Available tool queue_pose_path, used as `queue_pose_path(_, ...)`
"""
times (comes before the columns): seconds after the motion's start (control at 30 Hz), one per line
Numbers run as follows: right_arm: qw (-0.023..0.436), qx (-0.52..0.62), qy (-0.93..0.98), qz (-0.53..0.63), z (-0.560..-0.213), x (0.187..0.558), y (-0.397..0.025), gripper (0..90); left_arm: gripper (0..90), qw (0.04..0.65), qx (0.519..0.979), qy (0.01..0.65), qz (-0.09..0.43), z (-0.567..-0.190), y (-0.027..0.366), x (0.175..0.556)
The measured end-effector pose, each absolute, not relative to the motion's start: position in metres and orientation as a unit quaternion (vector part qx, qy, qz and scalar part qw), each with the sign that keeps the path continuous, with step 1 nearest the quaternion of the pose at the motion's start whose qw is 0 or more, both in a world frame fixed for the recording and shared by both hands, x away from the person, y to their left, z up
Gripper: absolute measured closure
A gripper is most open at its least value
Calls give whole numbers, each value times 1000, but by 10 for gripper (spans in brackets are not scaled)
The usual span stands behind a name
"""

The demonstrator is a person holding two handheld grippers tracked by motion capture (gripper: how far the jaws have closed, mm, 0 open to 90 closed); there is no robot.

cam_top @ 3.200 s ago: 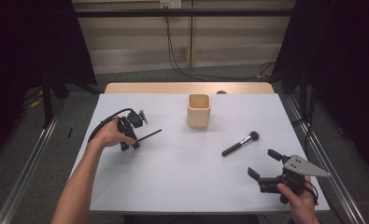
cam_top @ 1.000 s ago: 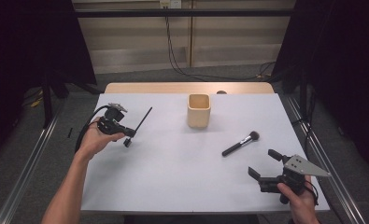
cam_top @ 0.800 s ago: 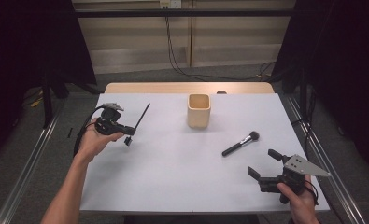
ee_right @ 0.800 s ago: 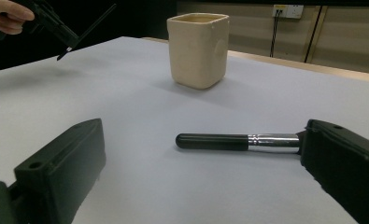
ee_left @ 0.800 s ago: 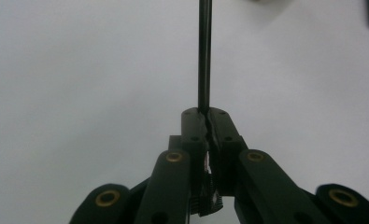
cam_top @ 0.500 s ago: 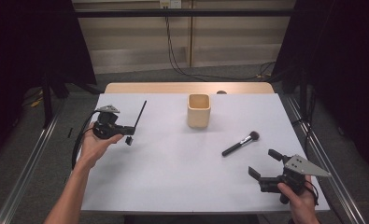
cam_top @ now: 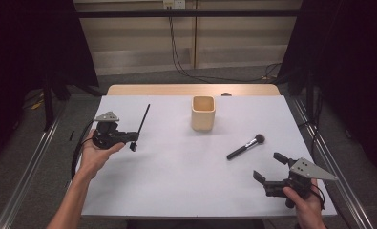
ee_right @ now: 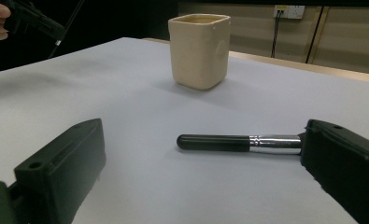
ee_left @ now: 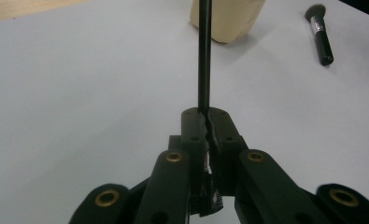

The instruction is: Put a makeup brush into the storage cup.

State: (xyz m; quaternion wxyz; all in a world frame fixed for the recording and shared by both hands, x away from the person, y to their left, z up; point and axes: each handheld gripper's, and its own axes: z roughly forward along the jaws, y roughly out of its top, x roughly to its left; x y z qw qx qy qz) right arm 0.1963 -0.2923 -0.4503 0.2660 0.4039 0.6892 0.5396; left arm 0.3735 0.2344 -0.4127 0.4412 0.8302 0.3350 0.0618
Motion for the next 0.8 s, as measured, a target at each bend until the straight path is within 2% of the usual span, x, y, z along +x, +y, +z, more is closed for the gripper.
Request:
queue_pose_path(0.33, 266, 404, 689, 539, -450, 196, -293, 0, 861, 453, 828, 324, 64, -422, 229, 364)
queue_pose_path(0.8, 267, 401, 689, 541, -450, 195, -292, 0, 861, 476, 832, 285, 33, -416, 209, 350)
